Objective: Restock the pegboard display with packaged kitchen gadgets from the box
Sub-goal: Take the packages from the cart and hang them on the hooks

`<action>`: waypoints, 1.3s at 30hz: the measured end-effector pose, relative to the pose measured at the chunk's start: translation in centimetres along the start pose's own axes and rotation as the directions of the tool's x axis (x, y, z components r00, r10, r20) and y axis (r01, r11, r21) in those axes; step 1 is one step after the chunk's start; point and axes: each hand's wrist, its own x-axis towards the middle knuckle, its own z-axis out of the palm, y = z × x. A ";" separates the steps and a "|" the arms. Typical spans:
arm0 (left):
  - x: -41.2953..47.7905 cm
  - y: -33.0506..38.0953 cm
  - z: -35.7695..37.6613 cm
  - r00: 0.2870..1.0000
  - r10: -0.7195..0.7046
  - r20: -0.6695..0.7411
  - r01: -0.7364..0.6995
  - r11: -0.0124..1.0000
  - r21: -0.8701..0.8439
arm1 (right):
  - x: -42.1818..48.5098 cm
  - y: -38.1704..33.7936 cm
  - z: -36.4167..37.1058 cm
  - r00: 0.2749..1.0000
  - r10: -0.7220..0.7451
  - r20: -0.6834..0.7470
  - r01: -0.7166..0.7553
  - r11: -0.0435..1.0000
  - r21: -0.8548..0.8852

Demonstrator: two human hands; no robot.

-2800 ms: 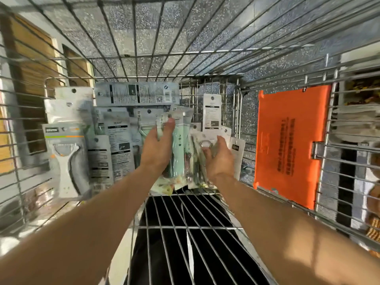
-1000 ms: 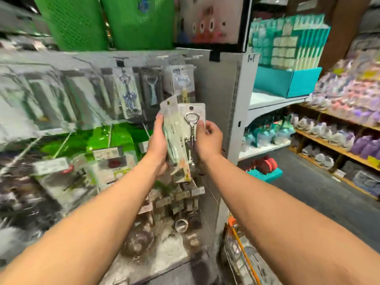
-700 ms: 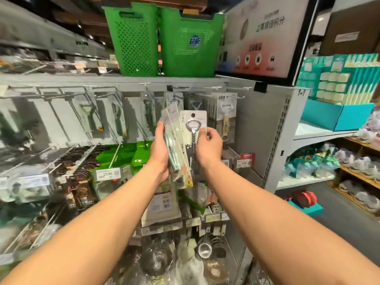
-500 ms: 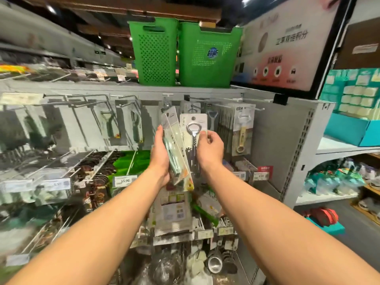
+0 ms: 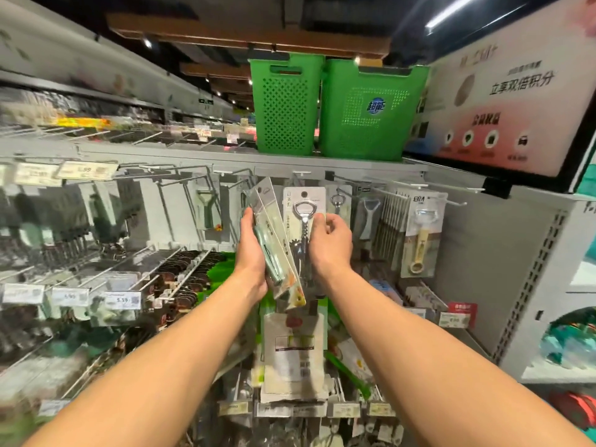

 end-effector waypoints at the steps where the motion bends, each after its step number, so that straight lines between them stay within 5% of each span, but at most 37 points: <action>1: 0.2 0.0 0.1 1.000 0.000 -0.001 0.000 1.000 0.004 | 0.3 0.0 0.0 1.000 -0.007 0.002 0.007 1.000 0.002; 17: 1.2 -4.2 7.4 1.000 -0.009 0.026 0.004 0.982 0.190 | 5.7 2.7 -6.3 0.991 0.026 -0.128 -0.021 0.999 0.041; 39: 7.0 -7.1 8.5 0.999 0.047 -0.021 -0.045 0.993 0.107 | 10.9 5.3 -5.5 0.997 0.039 -0.066 -0.039 0.999 0.010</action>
